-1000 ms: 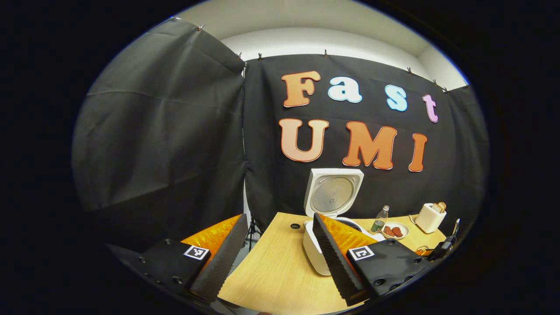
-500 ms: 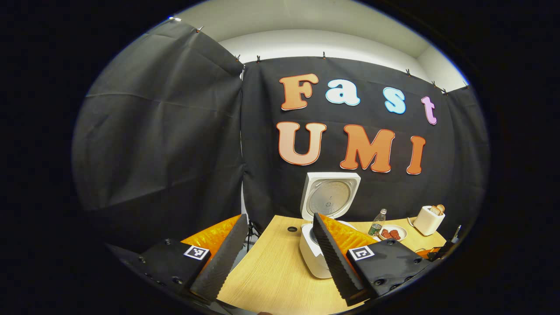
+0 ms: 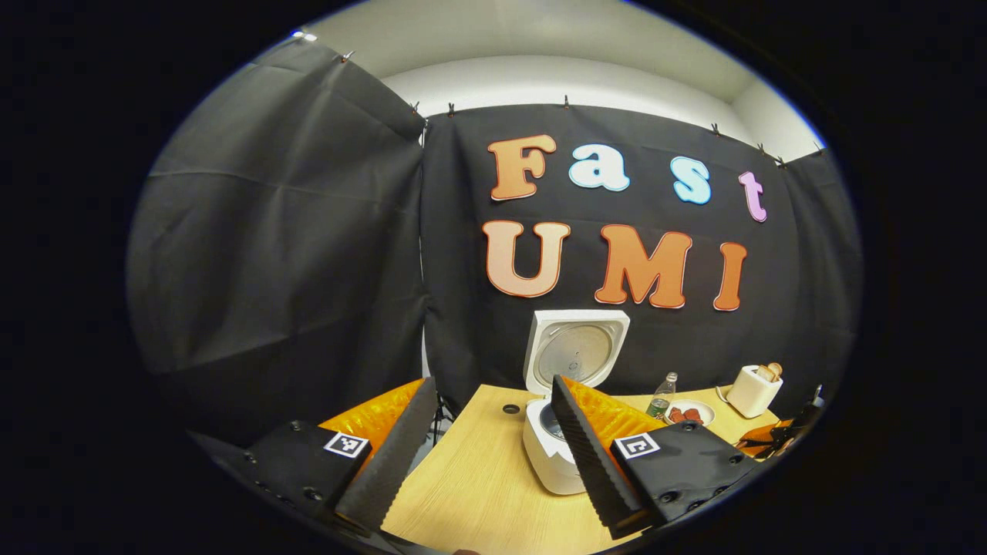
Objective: Close the left gripper, press the button to open the rice cooker; take a wooden spoon from the chopstick holder with the right hand, scoop a spoonful of rice and pour it into the rice cooker, then put the wooden spoon back into the chopstick holder.
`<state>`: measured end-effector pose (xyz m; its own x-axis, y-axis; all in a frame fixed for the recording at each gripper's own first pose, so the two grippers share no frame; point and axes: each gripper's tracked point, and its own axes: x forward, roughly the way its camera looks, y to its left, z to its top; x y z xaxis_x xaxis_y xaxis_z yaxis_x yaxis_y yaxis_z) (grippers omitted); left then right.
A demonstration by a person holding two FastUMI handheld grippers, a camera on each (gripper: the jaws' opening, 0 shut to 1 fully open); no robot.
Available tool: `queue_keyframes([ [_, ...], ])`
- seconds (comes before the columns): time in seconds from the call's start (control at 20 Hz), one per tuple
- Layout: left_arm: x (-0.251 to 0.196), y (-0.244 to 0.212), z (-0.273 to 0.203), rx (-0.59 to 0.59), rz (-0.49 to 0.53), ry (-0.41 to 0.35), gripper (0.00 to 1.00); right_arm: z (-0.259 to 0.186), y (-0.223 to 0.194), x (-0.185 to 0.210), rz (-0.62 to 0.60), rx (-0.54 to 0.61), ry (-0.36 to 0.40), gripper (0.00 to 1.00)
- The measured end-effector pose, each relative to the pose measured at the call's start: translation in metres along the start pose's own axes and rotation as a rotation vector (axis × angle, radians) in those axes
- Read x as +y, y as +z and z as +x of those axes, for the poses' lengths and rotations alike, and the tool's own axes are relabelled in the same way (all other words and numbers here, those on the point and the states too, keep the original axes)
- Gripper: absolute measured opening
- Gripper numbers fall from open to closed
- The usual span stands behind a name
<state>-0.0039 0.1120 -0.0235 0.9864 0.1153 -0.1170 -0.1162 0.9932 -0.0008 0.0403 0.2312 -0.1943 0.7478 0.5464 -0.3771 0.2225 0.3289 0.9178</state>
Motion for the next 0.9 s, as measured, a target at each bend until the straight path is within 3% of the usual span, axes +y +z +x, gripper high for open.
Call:
queue_keyframes([
  [0.25,-0.006,0.000,0.002,-0.002,0.005,-0.009,1.00,0.004,0.001,0.035,0.029,0.007,0.036,0.04],
  [0.9,-0.010,-0.004,0.011,0.017,0.003,-0.024,1.00,0.064,-0.012,0.131,-0.001,0.035,0.102,0.04],
])
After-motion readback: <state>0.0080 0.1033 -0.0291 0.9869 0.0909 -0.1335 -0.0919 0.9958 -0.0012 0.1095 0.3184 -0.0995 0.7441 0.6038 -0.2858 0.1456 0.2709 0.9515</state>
